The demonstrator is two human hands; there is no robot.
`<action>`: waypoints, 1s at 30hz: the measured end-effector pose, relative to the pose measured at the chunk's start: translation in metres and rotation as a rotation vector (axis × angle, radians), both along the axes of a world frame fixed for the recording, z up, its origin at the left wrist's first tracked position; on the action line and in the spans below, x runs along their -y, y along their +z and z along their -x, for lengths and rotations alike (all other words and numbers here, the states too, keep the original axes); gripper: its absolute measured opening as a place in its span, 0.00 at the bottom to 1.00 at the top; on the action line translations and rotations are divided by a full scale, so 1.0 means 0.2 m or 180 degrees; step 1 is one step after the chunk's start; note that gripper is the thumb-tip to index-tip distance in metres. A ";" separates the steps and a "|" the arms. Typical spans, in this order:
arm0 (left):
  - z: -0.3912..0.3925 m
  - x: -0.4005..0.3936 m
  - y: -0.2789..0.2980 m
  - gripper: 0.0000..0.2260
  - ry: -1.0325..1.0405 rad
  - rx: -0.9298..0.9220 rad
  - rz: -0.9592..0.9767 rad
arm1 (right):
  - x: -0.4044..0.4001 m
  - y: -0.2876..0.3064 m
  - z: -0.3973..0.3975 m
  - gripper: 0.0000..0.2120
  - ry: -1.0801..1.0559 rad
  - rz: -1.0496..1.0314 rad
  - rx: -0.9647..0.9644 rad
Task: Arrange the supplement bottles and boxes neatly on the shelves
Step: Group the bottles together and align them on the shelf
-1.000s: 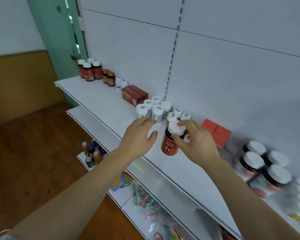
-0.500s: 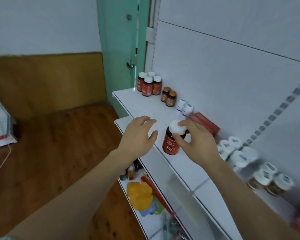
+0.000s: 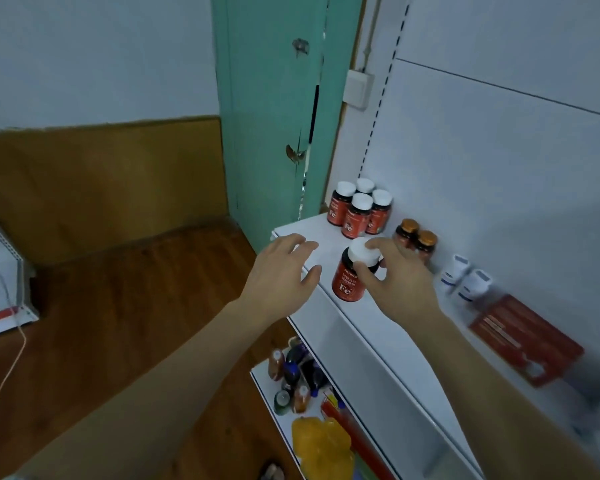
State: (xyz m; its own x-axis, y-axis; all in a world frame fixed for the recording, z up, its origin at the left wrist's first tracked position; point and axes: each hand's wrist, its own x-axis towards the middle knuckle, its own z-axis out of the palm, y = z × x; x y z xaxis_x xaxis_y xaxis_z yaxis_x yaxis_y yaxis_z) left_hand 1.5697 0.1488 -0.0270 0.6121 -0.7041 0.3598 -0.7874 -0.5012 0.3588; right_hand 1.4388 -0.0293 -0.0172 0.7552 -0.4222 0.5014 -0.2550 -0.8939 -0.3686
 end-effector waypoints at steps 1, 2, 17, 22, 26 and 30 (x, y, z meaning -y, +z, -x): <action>-0.08 0.03 -0.01 0.21 -0.0026 -0.0009 -0.0018 | 0.03 -0.01 -0.09 0.16 -0.0010 -0.0014 0.0014; -0.16 0.05 -0.02 0.21 -0.0048 -0.0021 -0.0049 | 0.06 -0.03 -0.18 0.16 -0.0026 -0.0026 0.0027; -1.14 0.58 -0.04 0.20 -0.0833 0.0094 -0.0378 | 0.41 -0.17 -1.06 0.16 -0.0656 0.0163 -0.0107; -1.37 0.75 -0.09 0.20 -0.1267 0.0134 -0.0276 | 0.39 -0.22 -1.19 0.15 -0.1025 0.0266 -0.0150; -1.51 0.86 -0.11 0.19 -0.1793 0.0130 -0.0121 | 0.36 -0.23 -1.25 0.15 -0.1378 0.0181 -0.0277; -1.62 0.93 -0.13 0.21 -0.2270 0.0074 -0.0155 | 0.31 -0.23 -1.30 0.15 -0.1638 0.0151 -0.0362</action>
